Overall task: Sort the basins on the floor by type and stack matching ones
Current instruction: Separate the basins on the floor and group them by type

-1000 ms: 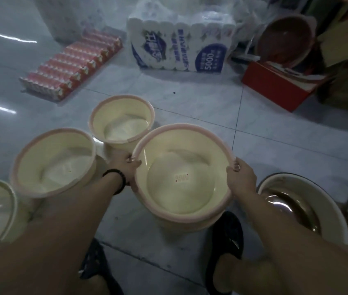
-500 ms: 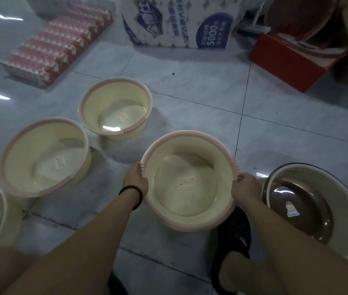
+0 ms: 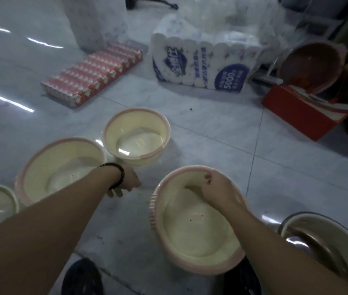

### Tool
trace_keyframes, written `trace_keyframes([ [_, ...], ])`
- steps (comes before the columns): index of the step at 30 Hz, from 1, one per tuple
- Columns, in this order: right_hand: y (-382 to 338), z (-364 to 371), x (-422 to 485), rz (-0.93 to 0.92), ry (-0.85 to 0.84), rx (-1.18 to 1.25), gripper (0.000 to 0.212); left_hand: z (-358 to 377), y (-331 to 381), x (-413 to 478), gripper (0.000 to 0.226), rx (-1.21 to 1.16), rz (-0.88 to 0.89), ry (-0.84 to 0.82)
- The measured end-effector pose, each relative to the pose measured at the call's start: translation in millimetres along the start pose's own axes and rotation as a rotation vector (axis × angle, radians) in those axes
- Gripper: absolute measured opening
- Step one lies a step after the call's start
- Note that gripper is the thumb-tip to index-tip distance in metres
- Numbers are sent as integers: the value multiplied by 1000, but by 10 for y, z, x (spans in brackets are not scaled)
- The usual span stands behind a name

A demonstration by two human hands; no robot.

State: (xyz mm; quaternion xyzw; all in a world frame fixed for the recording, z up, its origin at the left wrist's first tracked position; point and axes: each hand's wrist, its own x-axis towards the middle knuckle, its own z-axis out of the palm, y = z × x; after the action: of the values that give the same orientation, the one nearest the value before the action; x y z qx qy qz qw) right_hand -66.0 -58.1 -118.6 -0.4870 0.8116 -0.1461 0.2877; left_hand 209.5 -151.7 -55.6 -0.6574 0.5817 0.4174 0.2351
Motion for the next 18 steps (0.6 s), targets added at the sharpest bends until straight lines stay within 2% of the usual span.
trace_keyframes([
  [3, -574, 307, 203, -73, -150, 138, 29, -402, -151, -80, 34, 7, 103, 214],
  [7, -1182, 791, 608, 115, -323, 662, 41, -485, -428, 78, 27, 126, 170, 400],
  [10, -1477, 1132, 923, 210, -380, 910, 46, -321, -578, 353, 23, 105, 154, 416],
  [13, -1624, 1498, 1289, 345, -435, 993, 37, -336, -558, 492, 20, -25, 188, 437],
  [16, -1722, 1819, 1589, 425, -393, 992, 57, -409, -547, 602, 14, -140, 200, 494],
  [18, -1778, 1956, 1718, 469, -384, 1052, 55, -430, -578, 665, 13, -153, 193, 469],
])
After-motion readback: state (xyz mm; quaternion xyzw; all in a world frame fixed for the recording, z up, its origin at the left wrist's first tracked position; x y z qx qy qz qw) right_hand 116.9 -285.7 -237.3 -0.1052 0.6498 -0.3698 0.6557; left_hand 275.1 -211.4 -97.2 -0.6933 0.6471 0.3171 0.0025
